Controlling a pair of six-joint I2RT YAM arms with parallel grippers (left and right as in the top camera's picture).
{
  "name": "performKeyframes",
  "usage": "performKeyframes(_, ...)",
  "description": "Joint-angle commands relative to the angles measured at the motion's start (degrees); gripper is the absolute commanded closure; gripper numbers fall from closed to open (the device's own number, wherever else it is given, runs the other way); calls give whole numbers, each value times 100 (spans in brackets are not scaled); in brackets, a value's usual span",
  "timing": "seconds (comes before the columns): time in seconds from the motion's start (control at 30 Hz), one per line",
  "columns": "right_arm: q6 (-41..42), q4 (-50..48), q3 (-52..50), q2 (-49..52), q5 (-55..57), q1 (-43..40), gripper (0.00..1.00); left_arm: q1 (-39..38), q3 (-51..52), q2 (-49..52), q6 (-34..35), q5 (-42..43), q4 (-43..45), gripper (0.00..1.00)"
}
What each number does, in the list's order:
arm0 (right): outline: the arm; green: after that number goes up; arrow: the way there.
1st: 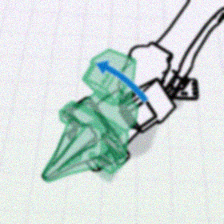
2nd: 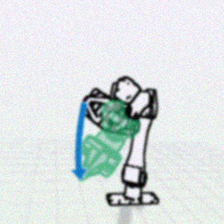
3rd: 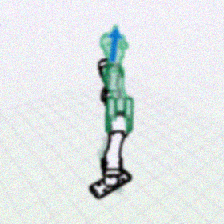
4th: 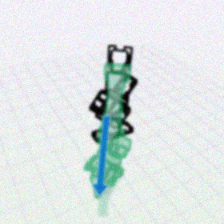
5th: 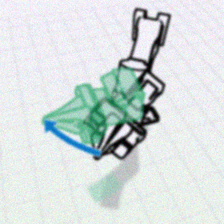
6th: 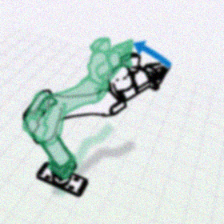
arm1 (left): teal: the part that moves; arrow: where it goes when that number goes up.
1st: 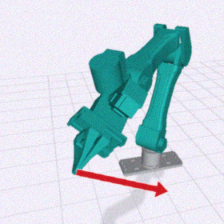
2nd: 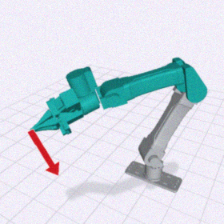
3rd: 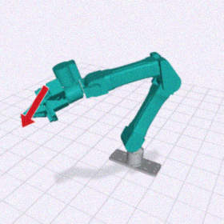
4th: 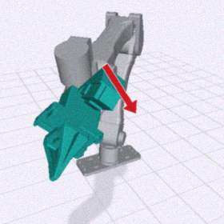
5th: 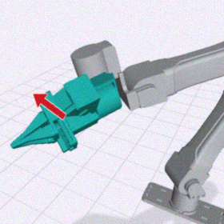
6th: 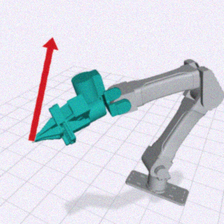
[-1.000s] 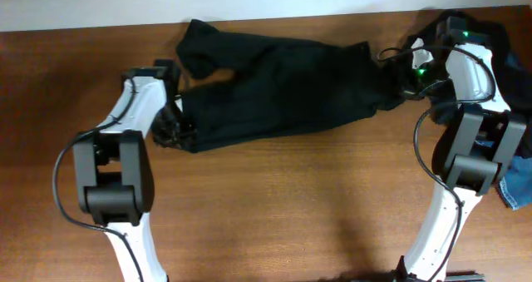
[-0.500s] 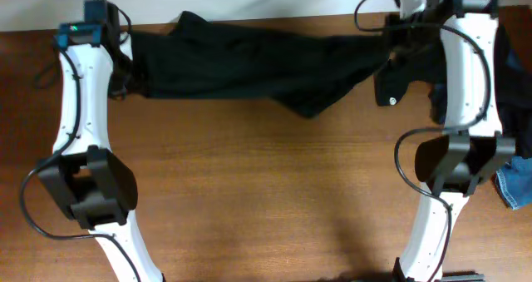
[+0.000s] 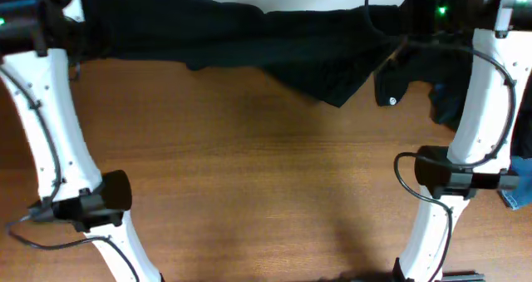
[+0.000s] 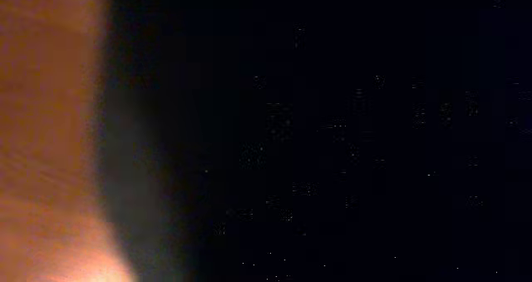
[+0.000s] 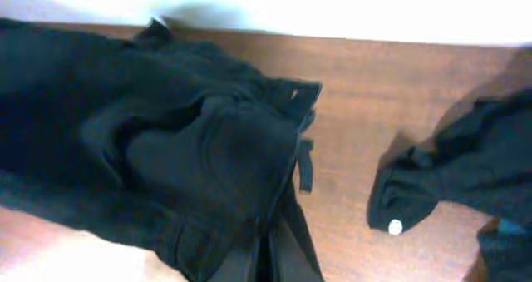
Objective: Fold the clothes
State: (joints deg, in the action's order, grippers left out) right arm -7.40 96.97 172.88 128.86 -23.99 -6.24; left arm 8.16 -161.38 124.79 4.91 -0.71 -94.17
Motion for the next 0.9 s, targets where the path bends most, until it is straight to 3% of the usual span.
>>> performKeyframes(0.0, -640, 15, 308, -402, 26, 212, 96, 173, -667, -216, -31, -195, -190, 99)
performKeyframes(0.43, -1419, -680, -140, -208, 402, 616, 96, 229, -621, -289, -35, -208, -68, 99)
performKeyframes(0.67, -1665, -3095, -966, 13, 409, 629, 96, 229, 289, -289, -37, -203, 1141, 99)
performKeyframes(0.73, -1753, -3418, -966, 13, 402, 629, 96, 229, 308, -289, -52, -208, 1303, 99)
performKeyframes(0.87, -2675, -3591, -942, 11, 387, 619, 96, 240, 304, -295, -210, -210, 1370, 99)
